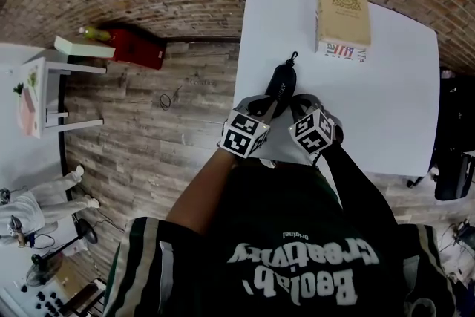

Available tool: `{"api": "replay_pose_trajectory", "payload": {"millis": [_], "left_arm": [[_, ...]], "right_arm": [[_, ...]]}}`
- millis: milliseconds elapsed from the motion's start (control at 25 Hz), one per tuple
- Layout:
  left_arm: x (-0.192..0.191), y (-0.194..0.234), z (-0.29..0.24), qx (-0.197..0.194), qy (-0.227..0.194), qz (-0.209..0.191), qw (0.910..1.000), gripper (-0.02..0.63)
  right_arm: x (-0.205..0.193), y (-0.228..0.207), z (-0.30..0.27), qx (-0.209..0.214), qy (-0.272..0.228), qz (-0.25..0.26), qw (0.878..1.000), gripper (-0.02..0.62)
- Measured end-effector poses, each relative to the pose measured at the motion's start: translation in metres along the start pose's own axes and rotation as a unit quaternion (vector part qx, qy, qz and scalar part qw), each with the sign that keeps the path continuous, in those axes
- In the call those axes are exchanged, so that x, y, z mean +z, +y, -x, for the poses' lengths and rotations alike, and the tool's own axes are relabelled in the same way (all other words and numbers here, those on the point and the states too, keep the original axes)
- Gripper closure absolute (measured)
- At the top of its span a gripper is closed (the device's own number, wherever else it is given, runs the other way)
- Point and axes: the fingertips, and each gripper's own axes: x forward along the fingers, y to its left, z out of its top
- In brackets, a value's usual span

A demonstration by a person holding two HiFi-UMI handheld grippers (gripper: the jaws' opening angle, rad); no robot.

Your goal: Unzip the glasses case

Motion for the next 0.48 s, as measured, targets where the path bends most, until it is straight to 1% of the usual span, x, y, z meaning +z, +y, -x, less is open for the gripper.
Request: {"api": "replay_pose_trajectory", "payload": {"millis": [480], "left_arm": [[0.001, -0.001, -0.001, 0.003, 0.006, -0.005, 1.0, 0.574]], "right_arm": [[0.003, -0.018, -0.004, -0.011, 0.001, 0.005, 1.0, 0.581]]}}
